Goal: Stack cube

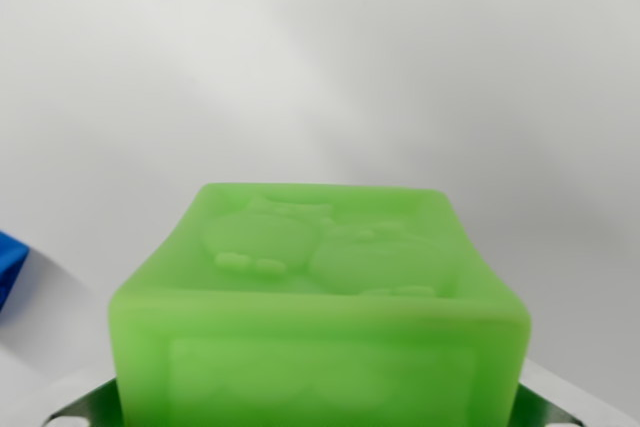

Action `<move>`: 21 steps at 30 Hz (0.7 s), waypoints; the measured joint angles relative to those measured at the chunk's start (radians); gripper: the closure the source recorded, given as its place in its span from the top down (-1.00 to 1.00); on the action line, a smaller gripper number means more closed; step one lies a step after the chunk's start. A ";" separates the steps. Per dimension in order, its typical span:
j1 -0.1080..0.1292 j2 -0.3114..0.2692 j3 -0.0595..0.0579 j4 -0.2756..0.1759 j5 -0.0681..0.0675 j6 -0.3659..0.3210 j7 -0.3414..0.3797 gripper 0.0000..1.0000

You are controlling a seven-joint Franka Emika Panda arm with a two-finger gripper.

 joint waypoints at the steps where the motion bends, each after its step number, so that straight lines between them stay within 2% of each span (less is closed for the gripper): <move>1: 0.000 -0.006 0.000 0.000 0.000 -0.006 -0.001 -1.00; 7: 0.001 -0.037 0.001 -0.009 0.005 -0.027 0.005 -1.00; 21: 0.026 -0.089 0.001 -0.096 0.010 -0.002 0.110 -1.00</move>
